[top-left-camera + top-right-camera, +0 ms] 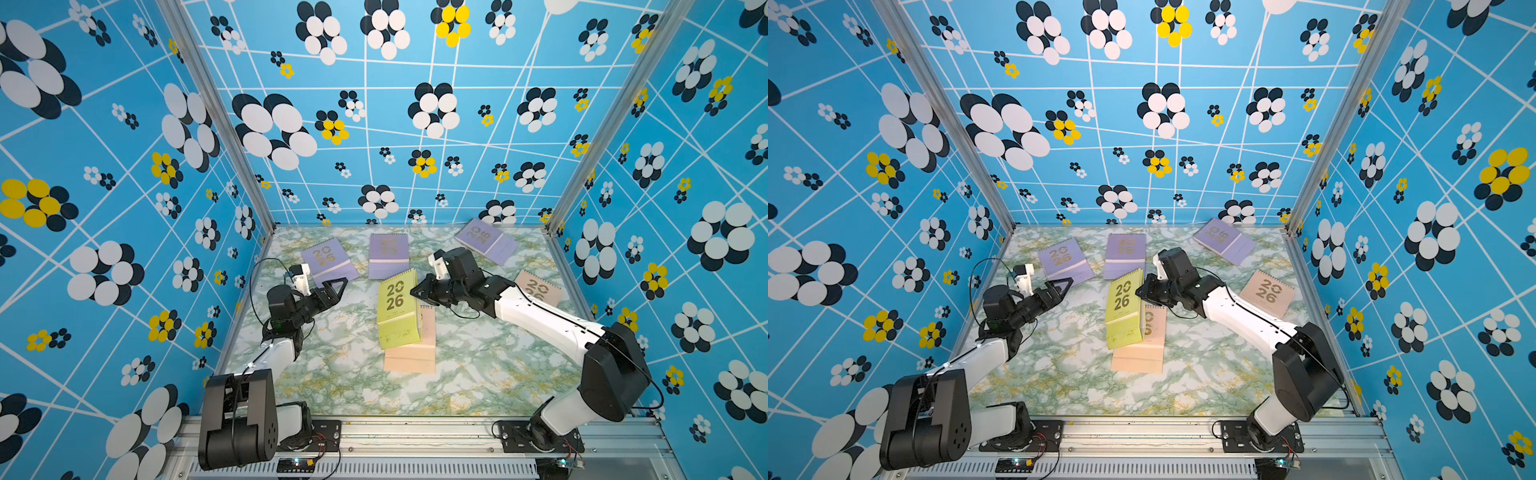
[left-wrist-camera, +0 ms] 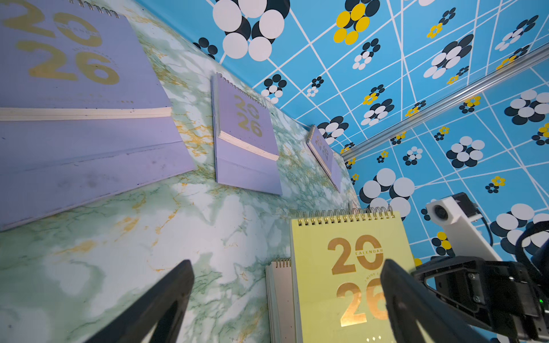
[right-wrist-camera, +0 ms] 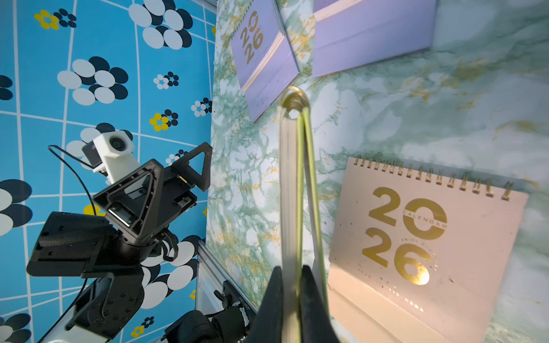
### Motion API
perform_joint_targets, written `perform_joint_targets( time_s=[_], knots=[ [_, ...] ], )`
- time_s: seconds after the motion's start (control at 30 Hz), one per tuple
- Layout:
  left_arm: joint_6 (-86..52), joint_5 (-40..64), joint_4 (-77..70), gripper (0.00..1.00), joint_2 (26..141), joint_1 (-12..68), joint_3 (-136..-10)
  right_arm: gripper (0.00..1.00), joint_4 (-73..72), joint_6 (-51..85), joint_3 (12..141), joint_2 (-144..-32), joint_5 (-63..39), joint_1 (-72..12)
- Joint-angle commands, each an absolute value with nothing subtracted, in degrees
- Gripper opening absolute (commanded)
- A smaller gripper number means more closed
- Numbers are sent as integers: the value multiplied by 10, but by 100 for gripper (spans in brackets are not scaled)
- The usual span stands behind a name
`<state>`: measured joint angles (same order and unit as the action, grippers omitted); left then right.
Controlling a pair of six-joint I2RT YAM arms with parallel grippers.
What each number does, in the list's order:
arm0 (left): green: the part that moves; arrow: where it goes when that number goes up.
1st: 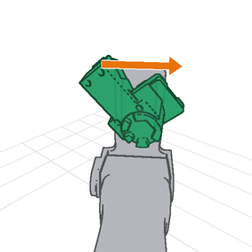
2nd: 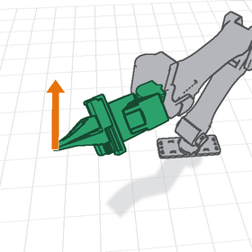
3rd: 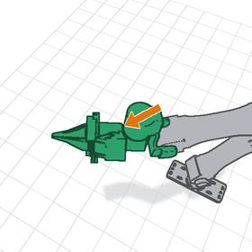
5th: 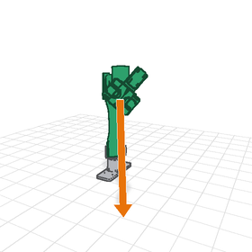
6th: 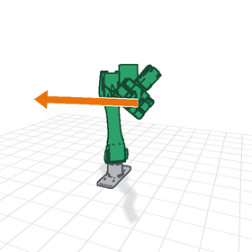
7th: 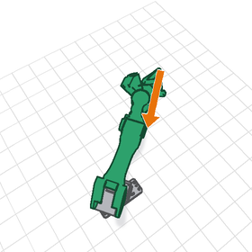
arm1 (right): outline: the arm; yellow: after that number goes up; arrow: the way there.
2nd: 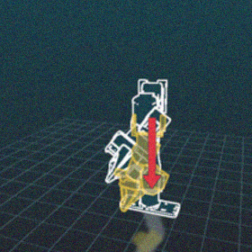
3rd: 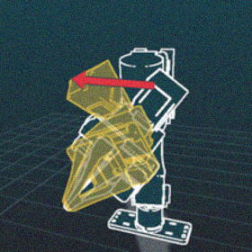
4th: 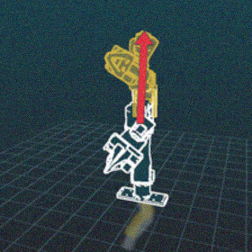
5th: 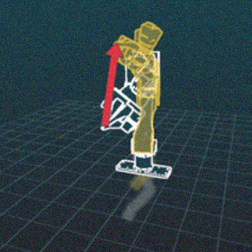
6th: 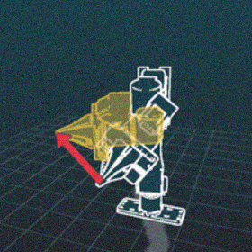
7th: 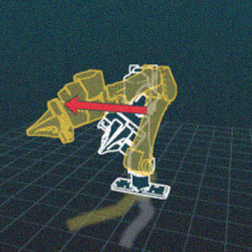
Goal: Stack the calendars
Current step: Place the calendar at the calendar.
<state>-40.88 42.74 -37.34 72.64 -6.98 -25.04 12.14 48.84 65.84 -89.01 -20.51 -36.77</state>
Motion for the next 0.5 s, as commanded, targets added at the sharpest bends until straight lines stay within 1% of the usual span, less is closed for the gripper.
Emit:
perform_joint_targets(
  time_s=[0.0,0.27,0.47],
  knots=[
    [-396,448,-387,99,712,-57,-267,0,41,533,614,-847,-251,-356],
    [-394,459,-382,99,698,-29,-278,0,-73,588,507,-799,-313,-320],
    [-388,462,-378,99,698,-4,-277,0,-77,566,501,-798,-342,-317]
  ],
)
